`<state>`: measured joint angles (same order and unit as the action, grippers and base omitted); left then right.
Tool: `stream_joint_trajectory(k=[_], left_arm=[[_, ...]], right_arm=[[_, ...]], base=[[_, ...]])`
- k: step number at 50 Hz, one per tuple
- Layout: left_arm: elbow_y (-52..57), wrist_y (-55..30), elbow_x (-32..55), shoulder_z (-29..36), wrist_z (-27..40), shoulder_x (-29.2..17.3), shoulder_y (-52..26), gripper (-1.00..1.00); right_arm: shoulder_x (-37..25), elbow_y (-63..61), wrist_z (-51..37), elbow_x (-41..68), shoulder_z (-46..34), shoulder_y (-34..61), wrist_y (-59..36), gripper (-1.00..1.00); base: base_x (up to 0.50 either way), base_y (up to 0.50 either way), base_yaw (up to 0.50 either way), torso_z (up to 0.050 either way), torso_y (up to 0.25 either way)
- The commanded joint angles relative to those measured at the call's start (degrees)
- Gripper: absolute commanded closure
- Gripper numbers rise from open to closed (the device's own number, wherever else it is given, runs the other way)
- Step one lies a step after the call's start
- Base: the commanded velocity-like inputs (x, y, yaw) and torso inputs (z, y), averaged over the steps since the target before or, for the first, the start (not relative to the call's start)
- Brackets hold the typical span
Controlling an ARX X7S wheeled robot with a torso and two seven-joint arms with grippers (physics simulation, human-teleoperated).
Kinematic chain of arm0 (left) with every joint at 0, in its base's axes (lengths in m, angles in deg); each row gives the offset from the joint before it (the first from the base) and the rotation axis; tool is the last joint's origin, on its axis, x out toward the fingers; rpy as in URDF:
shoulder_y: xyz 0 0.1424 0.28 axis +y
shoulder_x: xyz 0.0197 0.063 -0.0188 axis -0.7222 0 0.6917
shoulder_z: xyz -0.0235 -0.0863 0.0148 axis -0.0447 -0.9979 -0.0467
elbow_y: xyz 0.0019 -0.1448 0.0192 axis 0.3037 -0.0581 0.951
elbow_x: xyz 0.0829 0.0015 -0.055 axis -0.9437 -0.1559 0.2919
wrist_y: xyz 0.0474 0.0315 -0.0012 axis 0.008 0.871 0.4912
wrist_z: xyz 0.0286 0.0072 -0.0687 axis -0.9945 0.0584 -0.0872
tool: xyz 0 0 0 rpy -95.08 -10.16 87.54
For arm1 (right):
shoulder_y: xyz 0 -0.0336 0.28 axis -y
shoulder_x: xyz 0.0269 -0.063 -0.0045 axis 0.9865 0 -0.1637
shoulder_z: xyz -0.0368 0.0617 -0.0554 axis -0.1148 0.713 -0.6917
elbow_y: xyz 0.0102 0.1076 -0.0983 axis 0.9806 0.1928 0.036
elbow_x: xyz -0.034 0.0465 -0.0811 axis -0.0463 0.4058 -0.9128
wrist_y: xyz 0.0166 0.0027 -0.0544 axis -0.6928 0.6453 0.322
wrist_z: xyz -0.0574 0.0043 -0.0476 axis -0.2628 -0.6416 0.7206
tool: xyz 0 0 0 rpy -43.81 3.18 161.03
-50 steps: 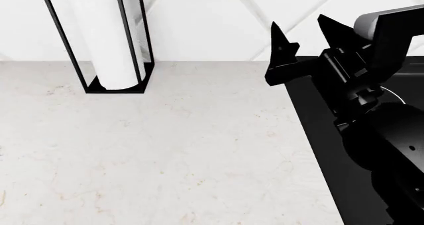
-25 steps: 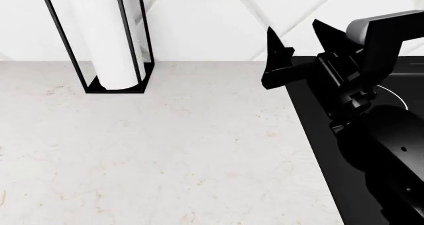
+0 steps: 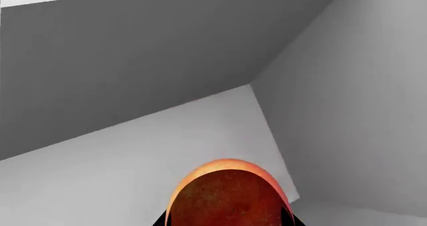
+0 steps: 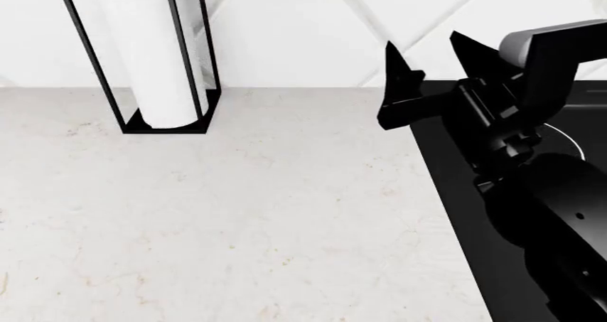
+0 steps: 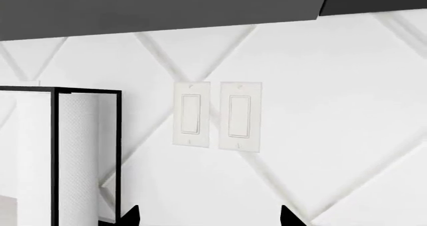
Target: Pick the brussel sprout, peach from the counter and place them in the cabinet. Then close the cabinet.
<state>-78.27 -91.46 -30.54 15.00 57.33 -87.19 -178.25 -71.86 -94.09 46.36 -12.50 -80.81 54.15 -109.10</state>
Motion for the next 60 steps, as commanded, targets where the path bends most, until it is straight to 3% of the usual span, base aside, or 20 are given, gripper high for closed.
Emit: stream_joint_trajectory(k=[1,22,23,42,60], left_arm=[[-3.9,-2.2,0.0,-0.9,1.4,0.9,-0.5,1.0],[-6.8,-2.4,4.6,4.5,2.3,0.9,-0.5,1.0],[-7.0,-2.3,5.0,5.1,2.4,0.9,-0.5,-1.0],[-7.1,-0.9,7.7,8.4,1.8,0.9,-0.5,-1.0],[-2.7,0.5,0.8,2.1,-1.6,0.8,-0.5,-1.0]], right_arm=[[-0.3,0.1,-0.1,0.3,0.3,-0.3,0.2,-1.0],[-0.5,0.4,-0.1,0.2,0.1,-0.7,0.9,-1.0],[-0.5,0.4,0.0,0.2,0.1,-0.7,1.0,-1.0],[-0.4,0.8,-0.1,0.1,-0.3,-0.8,1.5,-1.0],[0.1,1.3,-0.1,-0.3,-1.4,-0.4,1.9,-1.0]], base=[[0.0,0.0,0.0,0.0,0.0],[0.0,0.0,0.0,0.0,0.0],[0.0,0.0,0.0,0.0,0.0],[0.0,0.0,0.0,0.0,0.0],[0.0,0.0,0.0,0.0,0.0]])
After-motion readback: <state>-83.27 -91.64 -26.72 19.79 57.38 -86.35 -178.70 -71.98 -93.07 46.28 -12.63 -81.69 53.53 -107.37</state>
